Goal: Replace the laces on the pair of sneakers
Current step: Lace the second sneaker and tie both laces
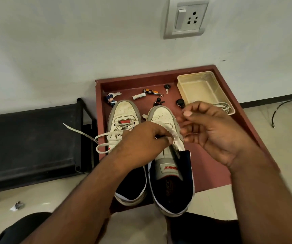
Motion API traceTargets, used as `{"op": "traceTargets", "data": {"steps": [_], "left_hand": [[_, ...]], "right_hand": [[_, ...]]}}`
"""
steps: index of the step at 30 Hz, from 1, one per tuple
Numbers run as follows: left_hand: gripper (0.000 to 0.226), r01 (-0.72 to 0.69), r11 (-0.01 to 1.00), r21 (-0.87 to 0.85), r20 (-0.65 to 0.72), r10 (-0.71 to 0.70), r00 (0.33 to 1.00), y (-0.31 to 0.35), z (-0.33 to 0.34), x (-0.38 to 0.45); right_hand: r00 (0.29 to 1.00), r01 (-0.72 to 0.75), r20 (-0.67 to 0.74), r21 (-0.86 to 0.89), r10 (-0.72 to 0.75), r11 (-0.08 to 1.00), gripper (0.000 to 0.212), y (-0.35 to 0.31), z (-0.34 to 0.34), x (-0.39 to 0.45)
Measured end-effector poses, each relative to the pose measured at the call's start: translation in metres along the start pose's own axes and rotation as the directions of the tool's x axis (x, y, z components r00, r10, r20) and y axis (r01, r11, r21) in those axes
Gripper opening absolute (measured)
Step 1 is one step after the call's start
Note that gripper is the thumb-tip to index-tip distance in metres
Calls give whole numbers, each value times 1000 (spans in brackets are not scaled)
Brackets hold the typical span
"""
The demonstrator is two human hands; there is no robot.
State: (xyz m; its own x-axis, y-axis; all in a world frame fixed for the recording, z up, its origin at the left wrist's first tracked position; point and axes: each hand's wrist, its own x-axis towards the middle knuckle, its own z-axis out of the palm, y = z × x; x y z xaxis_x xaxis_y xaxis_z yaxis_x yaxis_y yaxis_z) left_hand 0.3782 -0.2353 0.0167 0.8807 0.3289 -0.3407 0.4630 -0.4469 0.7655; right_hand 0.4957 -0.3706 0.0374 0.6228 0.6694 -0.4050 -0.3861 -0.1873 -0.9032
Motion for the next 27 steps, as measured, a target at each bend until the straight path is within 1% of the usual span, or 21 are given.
{"op": "traceTargets", "data": {"steps": [1, 2, 3, 4, 5, 6, 11, 14, 15, 16, 17, 18, 19, 20, 21, 23, 24, 26, 27], "left_hand": [[14, 11, 1000, 14, -15, -10, 1000, -3, -1, 0], [13, 27, 999, 46, -29, -25, 999, -5, -1, 1], [12, 39, 996, 84, -34, -36, 999, -6, 0, 1], [12, 50, 992, 114, -35, -46, 998, -7, 0, 2], [13, 60, 989, 132, -34, -56, 998, -7, 1, 2], [14, 70, 987, 143, -36, -66, 997, -6, 1, 3], [14, 105, 981, 163, -72, -95, 993, -4, 2, 4], [13, 104, 979, 174, -82, -91, 992, -3, 3, 2], [13, 100, 980, 175, -78, -87, 993, -3, 3, 1], [13, 94, 981, 168, -63, -85, 994, -1, 2, 0], [15, 87, 985, 148, -38, -82, 996, 0, 1, -1], [20, 76, 990, 118, -5, -76, 997, 2, -1, -3], [27, 67, 995, 77, 29, -70, 997, 4, -3, -5], [34, 56, 998, 14, 68, -57, 996, 7, -4, -8], [35, 54, 995, -89, 113, -44, 993, 10, -5, -10], [23, 93, 929, -357, 212, -16, 977, 15, -1, -14], [17, 95, 895, -437, 224, 6, 975, 15, 2, -14], [14, 53, 868, -493, 187, 47, 981, 13, 3, -13], [15, 34, 866, -499, 170, 59, 984, 12, 0, -12]], "right_hand": [[994, -47, -104, -182, 28, 982, 4, 13, -4, 5], [984, -130, -158, -335, 80, 933, 3, 23, -7, 8], [973, -220, -157, -430, 168, 876, 12, 31, -11, 9], [956, -292, -129, -465, 262, 836, 21, 37, -12, 9], [943, -328, -103, -469, 318, 820, 26, 39, -13, 9], [940, -334, -93, -463, 329, 821, 28, 40, -12, 9], [958, -268, -52, -511, 281, 817, 21, 36, -6, 12], [973, -212, -25, -496, 231, 842, 16, 29, -4, 10], [978, -185, 3, -444, 209, 877, 15, 24, -3, 8], [982, -161, 42, -331, 185, 930, 13, 17, -3, 6], [985, -137, 88, -151, 151, 979, 12, 10, -2, 4], [986, -117, 126, 60, 108, 991, 13, 2, 0, 1], [988, -90, 144, 232, 58, 969, 13, -6, 4, -2], [990, -61, 140, 339, 14, 939, 12, -11, 8, -4], [992, -35, 125, 400, -17, 916, 12, -14, 13, -5], [996, 1, 76, 461, -41, 887, 13, -14, 22, -3], [998, 29, 32, 479, -51, 878, 16, -12, 23, 0], [992, 119, -100, 498, -80, 859, 21, -11, 16, 5], [977, 177, -193, 472, -94, 864, 22, -11, 7, 7]]}}
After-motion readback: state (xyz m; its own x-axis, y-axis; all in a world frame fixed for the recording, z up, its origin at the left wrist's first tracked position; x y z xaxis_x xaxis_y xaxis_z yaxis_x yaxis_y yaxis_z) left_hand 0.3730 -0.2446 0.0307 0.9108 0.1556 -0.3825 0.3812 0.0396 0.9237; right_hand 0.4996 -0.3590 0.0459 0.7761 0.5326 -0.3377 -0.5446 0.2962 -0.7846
